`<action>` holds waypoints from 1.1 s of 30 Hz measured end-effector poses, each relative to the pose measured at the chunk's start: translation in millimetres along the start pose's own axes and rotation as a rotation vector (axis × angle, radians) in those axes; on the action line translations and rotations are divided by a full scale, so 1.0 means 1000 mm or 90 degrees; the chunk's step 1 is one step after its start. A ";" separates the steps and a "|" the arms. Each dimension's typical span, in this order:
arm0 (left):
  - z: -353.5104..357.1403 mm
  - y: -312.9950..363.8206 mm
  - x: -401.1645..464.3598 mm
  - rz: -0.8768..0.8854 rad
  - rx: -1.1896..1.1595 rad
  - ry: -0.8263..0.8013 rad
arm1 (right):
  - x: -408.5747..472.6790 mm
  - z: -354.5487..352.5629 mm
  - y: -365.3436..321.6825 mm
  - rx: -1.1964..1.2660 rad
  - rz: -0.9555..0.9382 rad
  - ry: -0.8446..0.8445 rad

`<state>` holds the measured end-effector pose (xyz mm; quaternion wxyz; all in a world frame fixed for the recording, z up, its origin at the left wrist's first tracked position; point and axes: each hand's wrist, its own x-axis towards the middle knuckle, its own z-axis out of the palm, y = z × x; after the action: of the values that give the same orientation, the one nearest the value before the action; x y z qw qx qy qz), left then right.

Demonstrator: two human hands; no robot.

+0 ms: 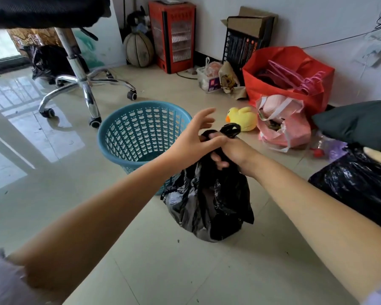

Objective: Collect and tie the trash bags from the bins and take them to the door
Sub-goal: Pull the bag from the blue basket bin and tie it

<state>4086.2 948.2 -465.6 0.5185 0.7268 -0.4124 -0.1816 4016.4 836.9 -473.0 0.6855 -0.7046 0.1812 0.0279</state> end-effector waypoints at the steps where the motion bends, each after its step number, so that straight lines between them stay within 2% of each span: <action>1: 0.002 -0.010 -0.002 -0.052 -0.056 -0.020 | 0.001 -0.008 -0.001 0.078 0.015 -0.014; 4: 0.010 -0.035 -0.016 -0.130 -0.166 -0.149 | -0.006 -0.030 -0.002 0.220 0.077 -0.136; 6: 0.016 -0.042 -0.021 -0.151 -0.133 -0.149 | -0.013 -0.033 -0.002 0.197 0.109 -0.229; 8: 0.017 -0.041 -0.018 -0.162 -0.045 -0.102 | -0.018 -0.032 -0.004 0.073 0.130 -0.280; 10: 0.015 -0.045 -0.014 -0.162 -0.013 -0.072 | -0.022 -0.030 -0.004 -0.138 0.148 -0.301; 13: 0.012 -0.057 -0.011 -0.211 -0.052 -0.047 | -0.021 -0.032 0.002 -0.457 0.115 -0.252; 17: 0.011 -0.064 -0.013 -0.311 -0.191 -0.100 | -0.005 -0.032 0.025 -0.752 -0.008 -0.026; 19: 0.012 -0.063 -0.014 -0.341 -0.279 -0.155 | -0.003 -0.031 0.036 -0.824 -0.072 0.079; 22: 0.011 -0.071 -0.012 -0.414 -0.328 -0.187 | -0.005 -0.031 0.048 -0.812 -0.149 0.152; 25: 0.013 -0.080 -0.012 -0.442 -0.265 -0.173 | -0.006 -0.029 0.055 -0.806 -0.158 0.127; 29: 0.020 -0.086 -0.016 -0.338 -0.138 -0.205 | -0.006 -0.012 0.071 -0.931 -0.102 0.008; 33: 0.026 -0.087 -0.019 -0.259 -0.015 -0.086 | 0.001 -0.007 0.076 -0.903 -0.059 -0.074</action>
<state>4092.6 958.5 -557.9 0.4509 0.7751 -0.2889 -0.3352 3993.3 829.9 -546.0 0.0707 -0.9852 0.0521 0.1474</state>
